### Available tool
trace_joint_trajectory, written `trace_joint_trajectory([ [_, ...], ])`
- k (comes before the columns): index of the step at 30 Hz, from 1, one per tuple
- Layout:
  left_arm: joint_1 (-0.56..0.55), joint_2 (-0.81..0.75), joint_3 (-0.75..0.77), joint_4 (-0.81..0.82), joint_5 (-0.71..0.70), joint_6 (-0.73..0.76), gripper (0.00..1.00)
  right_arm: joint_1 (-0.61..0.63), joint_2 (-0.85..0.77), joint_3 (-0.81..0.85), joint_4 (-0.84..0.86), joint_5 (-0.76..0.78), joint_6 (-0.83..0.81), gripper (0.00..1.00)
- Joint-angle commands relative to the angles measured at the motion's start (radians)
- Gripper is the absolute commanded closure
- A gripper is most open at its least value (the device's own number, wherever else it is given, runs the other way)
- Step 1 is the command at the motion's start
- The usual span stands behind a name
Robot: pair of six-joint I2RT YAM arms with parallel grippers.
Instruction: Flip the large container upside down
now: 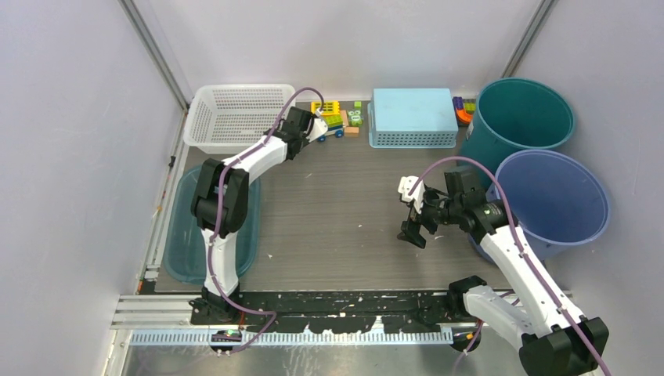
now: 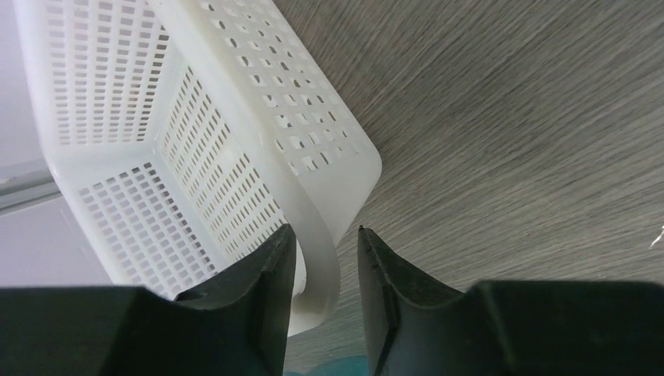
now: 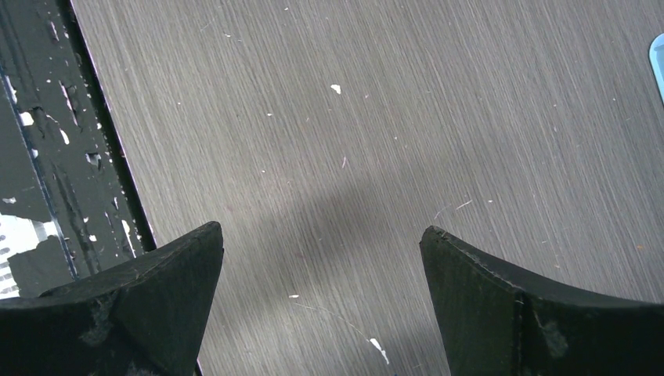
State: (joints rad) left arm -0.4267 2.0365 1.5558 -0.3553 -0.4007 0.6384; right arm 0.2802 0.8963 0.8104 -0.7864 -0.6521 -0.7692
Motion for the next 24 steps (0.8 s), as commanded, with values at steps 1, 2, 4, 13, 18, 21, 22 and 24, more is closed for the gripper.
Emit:
trace_joint_trajectory([
  [1, -0.011, -0.030, 0.001, 0.016, -0.020, 0.012, 0.67, -0.006, -0.021, -0.004, 0.021, -0.030, -0.013, 0.00],
  [2, -0.013, -0.035, -0.003, 0.020, -0.023, 0.016, 0.68, -0.007, -0.021, -0.005, 0.022, -0.030, -0.013, 0.00],
  [4, -0.016, -0.040, -0.012, 0.024, -0.026, 0.024, 0.69, -0.006, -0.022, -0.004, 0.019, -0.032, -0.013, 0.00],
  [13, -0.026, -0.065, -0.043, 0.052, -0.064, 0.060, 0.96, -0.010, -0.029, -0.002, 0.015, -0.042, -0.015, 0.00],
  [18, -0.027, -0.079, -0.060, 0.085, -0.094, 0.096, 0.98, -0.013, -0.035, -0.003, 0.011, -0.046, -0.016, 0.00],
  [21, -0.029, -0.095, -0.074, 0.116, -0.114, 0.123, 1.00, -0.016, -0.036, -0.002, 0.009, -0.049, -0.018, 0.00],
  [22, -0.029, -0.101, -0.077, 0.131, -0.124, 0.133, 0.99, -0.015, -0.037, -0.003, 0.010, -0.051, -0.018, 0.00],
  [24, -0.031, -0.115, -0.083, 0.161, -0.141, 0.152, 0.99, -0.015, -0.039, -0.003, 0.009, -0.052, -0.018, 0.00],
])
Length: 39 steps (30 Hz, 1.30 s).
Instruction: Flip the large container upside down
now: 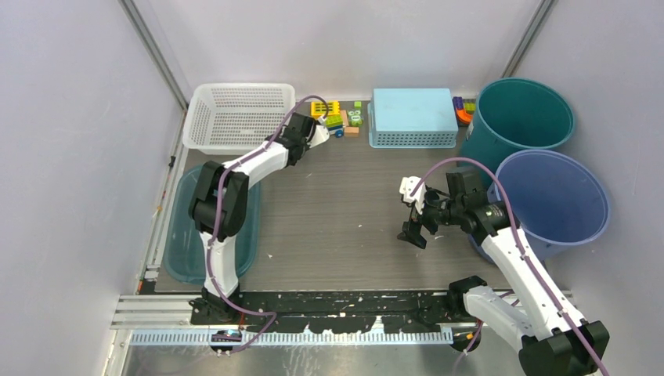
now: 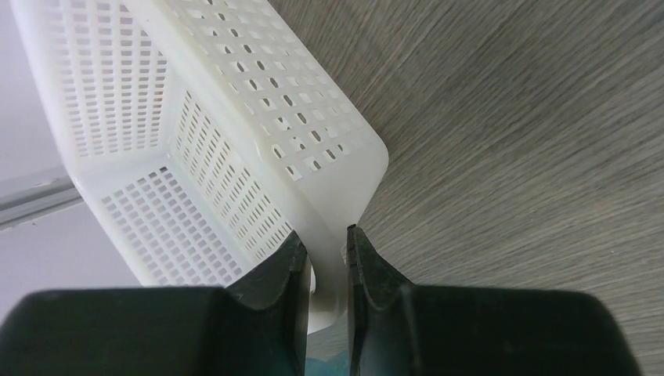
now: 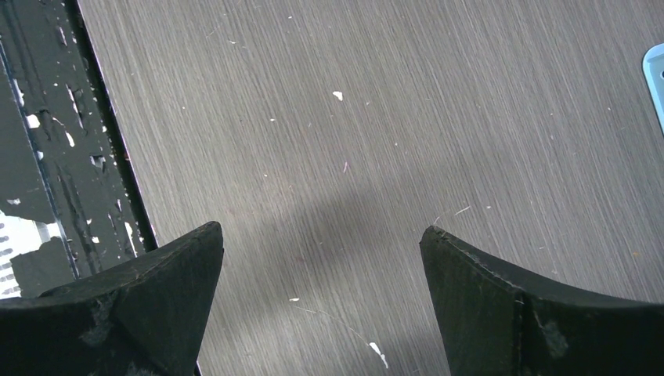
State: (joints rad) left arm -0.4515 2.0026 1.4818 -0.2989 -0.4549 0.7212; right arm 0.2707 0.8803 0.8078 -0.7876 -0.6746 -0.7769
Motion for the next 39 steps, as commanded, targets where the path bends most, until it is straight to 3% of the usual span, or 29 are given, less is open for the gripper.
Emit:
trace_joint_trajectory([
  [1, -0.006, -0.089, -0.010, 0.124, -0.102, 0.077, 0.99, -0.007, -0.023, 0.000, 0.010, -0.029, -0.010, 0.00],
  [9, -0.006, -0.175, -0.036, 0.259, -0.145, 0.139, 1.00, -0.010, -0.028, 0.000, 0.008, -0.036, -0.012, 0.00],
  [19, -0.083, -0.349, -0.114, 0.247, -0.108, 0.221, 1.00, -0.011, -0.031, 0.001, 0.008, -0.041, -0.012, 0.00],
  [31, -0.411, -0.602, -0.257, -0.020, -0.103, 0.191, 1.00, -0.017, -0.087, 0.023, 0.057, -0.016, 0.050, 0.00],
  [39, -0.452, -0.721, -0.201, -0.360, 0.171, 0.003, 0.99, -0.019, -0.129, 0.090, 0.065, 0.044, 0.075, 0.00],
])
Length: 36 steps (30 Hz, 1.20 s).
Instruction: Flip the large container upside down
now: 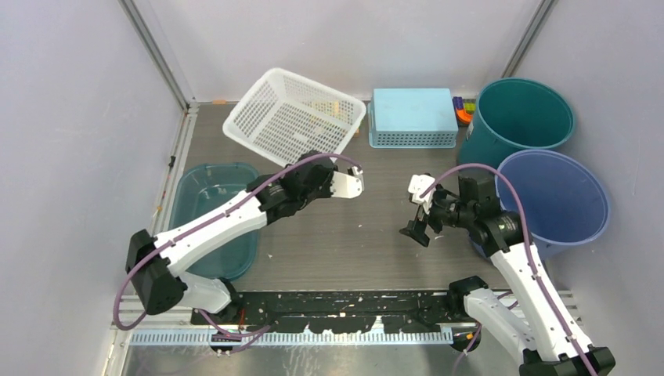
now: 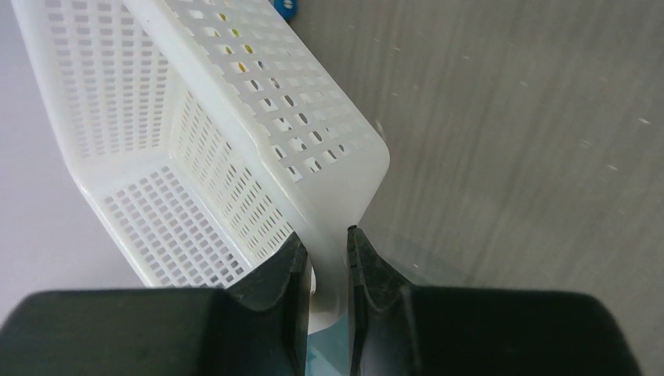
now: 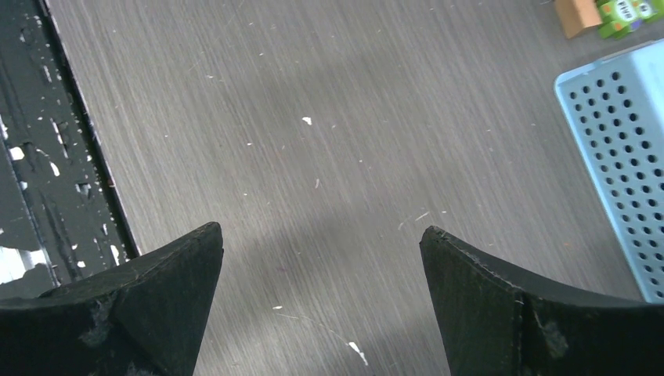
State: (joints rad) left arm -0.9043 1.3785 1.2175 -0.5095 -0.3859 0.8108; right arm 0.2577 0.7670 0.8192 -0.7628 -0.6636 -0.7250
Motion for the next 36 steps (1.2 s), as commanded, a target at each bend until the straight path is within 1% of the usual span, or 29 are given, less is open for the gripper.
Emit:
trace_joint_trajectory([
  [1, -0.003, -0.107, 0.081, -0.181, 0.145, -0.110, 0.99, -0.006, -0.013, 0.095, 0.030, 0.042, 0.018, 0.00],
  [4, -0.024, -0.134, 0.108, -0.246, 0.243, -0.178, 0.99, -0.006, 0.002, 0.159, -0.014, 0.065, -0.014, 0.00],
  [9, -0.070, -0.155, 0.106, -0.297, 0.361, -0.253, 1.00, -0.006, 0.050, 0.285, -0.089, 0.059, -0.044, 0.00],
  [14, -0.110, -0.149, 0.078, -0.305, 0.452, -0.301, 1.00, -0.007, 0.121, 0.393, -0.172, -0.017, -0.072, 0.00],
  [19, -0.139, -0.113, 0.058, -0.291, 0.509, -0.351, 1.00, -0.007, 0.162, 0.439, -0.233, -0.108, -0.149, 0.00],
  [22, -0.145, -0.082, 0.066, -0.282, 0.566, -0.391, 1.00, -0.006, 0.171, 0.422, -0.228, -0.140, -0.189, 0.00],
  [24, -0.150, -0.062, 0.072, -0.278, 0.597, -0.413, 1.00, -0.006, 0.167, 0.392, -0.196, -0.137, -0.196, 0.00],
  [29, -0.161, -0.007, 0.081, -0.277, 0.664, -0.463, 1.00, -0.007, 0.114, 0.249, -0.090, -0.140, -0.242, 0.00],
  [32, -0.175, 0.022, 0.077, -0.277, 0.694, -0.475, 1.00, -0.006, 0.096, 0.180, -0.077, -0.169, -0.327, 0.00],
  [36, -0.185, 0.060, 0.092, -0.281, 0.748, -0.501, 0.99, -0.006, 0.070, 0.122, -0.034, -0.179, -0.340, 0.00],
])
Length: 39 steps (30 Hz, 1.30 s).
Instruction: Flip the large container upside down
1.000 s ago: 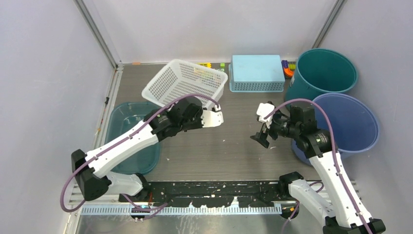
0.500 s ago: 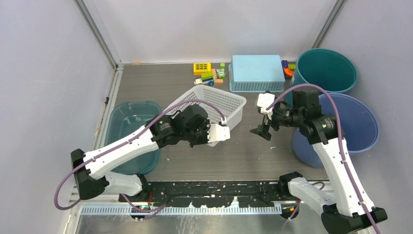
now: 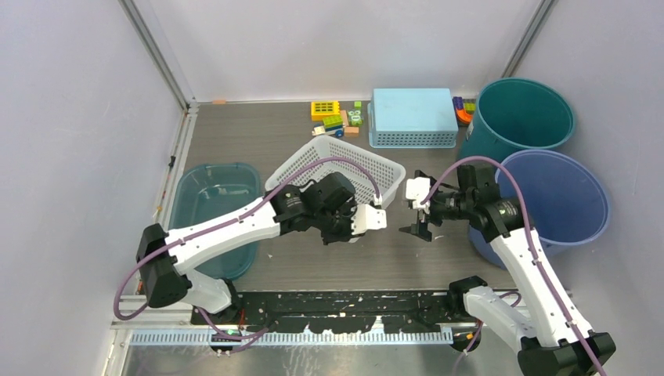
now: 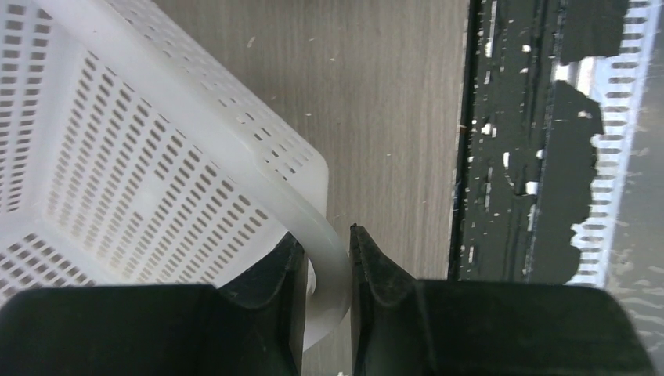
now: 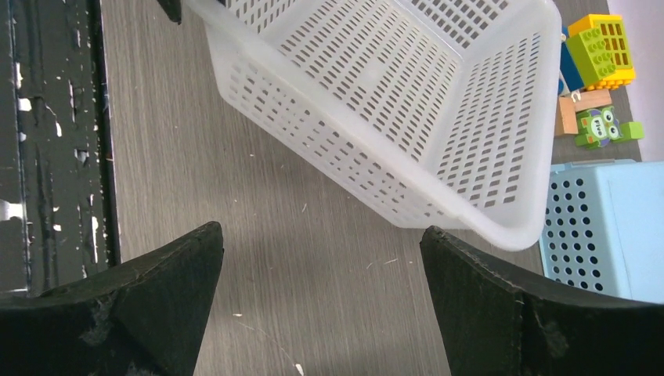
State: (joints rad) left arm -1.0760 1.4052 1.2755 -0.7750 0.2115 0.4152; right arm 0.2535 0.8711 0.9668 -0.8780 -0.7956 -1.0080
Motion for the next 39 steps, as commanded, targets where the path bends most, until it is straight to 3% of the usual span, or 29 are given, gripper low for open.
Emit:
trace_joint_trajectory([
  [1, -0.014, 0.042, 0.039, -0.019, 0.169, -0.111, 0.99, -0.002, -0.041, -0.034, 0.086, -0.044, -0.057, 0.00],
  [5, -0.028, 0.080, 0.061, -0.043, 0.234, -0.120, 0.92, -0.003, -0.065, -0.044, 0.062, -0.030, -0.078, 0.00],
  [8, -0.038, 0.098, 0.089, -0.063, 0.263, -0.119, 0.81, -0.002, -0.077, -0.042, 0.016, -0.005, -0.114, 0.00],
  [13, -0.037, 0.111, 0.126, -0.089, 0.311, -0.129, 0.48, -0.002, -0.089, -0.040, -0.071, 0.045, -0.189, 0.00],
  [18, -0.038, 0.103, 0.137, -0.093, 0.314, -0.136, 0.34, -0.002, -0.106, -0.045, -0.110, 0.073, -0.215, 0.00],
  [24, -0.034, 0.044, 0.165, -0.095, 0.166, -0.116, 0.21, -0.001, -0.113, -0.086, -0.133, 0.121, -0.266, 0.00],
  [26, -0.018, 0.014, 0.163, -0.069, 0.065, -0.116, 0.07, 0.001, -0.118, -0.112, -0.116, 0.134, -0.270, 0.00],
  [29, 0.078, -0.023, 0.160, -0.031, -0.007, -0.147, 0.00, 0.010, -0.123, -0.147, -0.062, 0.159, -0.232, 0.00],
  [33, 0.301, -0.061, 0.163, -0.019, 0.045, -0.202, 0.00, 0.037, -0.127, -0.183, 0.045, 0.212, -0.160, 0.00],
  [39, 0.507, -0.148, 0.062, 0.032, 0.035, -0.193, 0.00, 0.156, -0.113, -0.242, 0.114, 0.375, -0.186, 0.00],
])
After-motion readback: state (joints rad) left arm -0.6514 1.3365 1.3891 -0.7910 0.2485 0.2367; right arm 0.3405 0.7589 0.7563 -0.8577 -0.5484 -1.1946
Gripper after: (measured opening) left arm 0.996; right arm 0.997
